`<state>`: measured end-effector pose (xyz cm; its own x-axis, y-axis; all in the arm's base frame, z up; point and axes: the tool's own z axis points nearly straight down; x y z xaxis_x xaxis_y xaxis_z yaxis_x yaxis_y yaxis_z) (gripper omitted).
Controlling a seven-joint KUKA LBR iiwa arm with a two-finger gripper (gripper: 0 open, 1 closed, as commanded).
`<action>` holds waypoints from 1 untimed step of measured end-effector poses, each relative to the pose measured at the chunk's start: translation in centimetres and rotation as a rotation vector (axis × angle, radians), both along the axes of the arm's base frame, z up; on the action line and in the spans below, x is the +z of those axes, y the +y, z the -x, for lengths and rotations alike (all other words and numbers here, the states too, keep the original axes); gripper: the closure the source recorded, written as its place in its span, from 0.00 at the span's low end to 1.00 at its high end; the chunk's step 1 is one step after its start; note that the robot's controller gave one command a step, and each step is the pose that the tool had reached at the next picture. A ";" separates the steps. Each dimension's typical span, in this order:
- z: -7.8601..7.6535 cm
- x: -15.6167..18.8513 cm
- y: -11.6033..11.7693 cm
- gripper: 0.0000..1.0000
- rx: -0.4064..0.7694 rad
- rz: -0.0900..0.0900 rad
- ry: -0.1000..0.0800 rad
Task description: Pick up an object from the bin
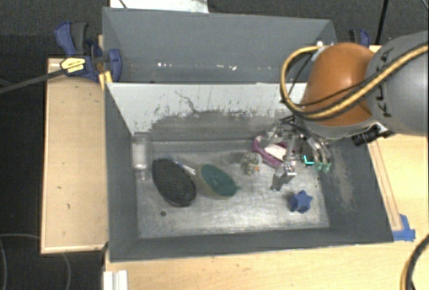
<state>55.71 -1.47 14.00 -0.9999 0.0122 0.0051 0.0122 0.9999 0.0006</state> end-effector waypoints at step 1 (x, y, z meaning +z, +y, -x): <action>-3.3 -5.9 8.0 0.00 0.159 -0.003 -0.007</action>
Offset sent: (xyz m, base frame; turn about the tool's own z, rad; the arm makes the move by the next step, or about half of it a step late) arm 0.0333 0.0758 -0.0573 -0.1650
